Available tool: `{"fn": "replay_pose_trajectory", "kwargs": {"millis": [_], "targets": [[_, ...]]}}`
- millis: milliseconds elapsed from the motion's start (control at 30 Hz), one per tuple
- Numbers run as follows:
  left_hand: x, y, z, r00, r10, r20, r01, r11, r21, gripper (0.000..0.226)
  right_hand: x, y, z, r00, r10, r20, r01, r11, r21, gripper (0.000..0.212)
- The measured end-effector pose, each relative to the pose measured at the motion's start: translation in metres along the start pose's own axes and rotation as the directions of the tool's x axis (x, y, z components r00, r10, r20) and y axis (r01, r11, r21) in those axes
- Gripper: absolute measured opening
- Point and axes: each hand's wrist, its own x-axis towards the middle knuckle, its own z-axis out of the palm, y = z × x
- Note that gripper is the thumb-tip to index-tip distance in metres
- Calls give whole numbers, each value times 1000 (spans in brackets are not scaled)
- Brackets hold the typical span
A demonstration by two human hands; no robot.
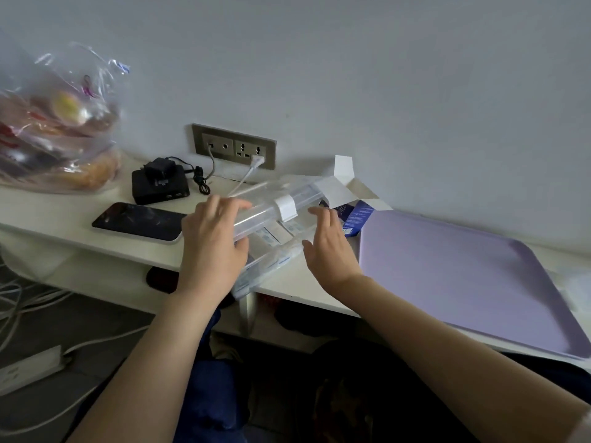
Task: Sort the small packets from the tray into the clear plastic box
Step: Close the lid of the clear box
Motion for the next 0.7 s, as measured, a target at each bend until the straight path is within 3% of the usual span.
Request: {"fn": "replay_pose_trajectory", "kwargs": {"millis": [233,467,700], "targets": [[-6,-12,-6,998,55,16,-57,987,147,67,6,-3,-9,997,45,70,-52,994,97,59],[-10,-39,-15,999,-12,36,7,988,155,64,13,-21,6,995,16,99,-16,1000,-2,43],[-13,-48,-22,983,21,182,-28,999,36,62,18,-23,9,999,-46,-1,45,983,-176,55]]}}
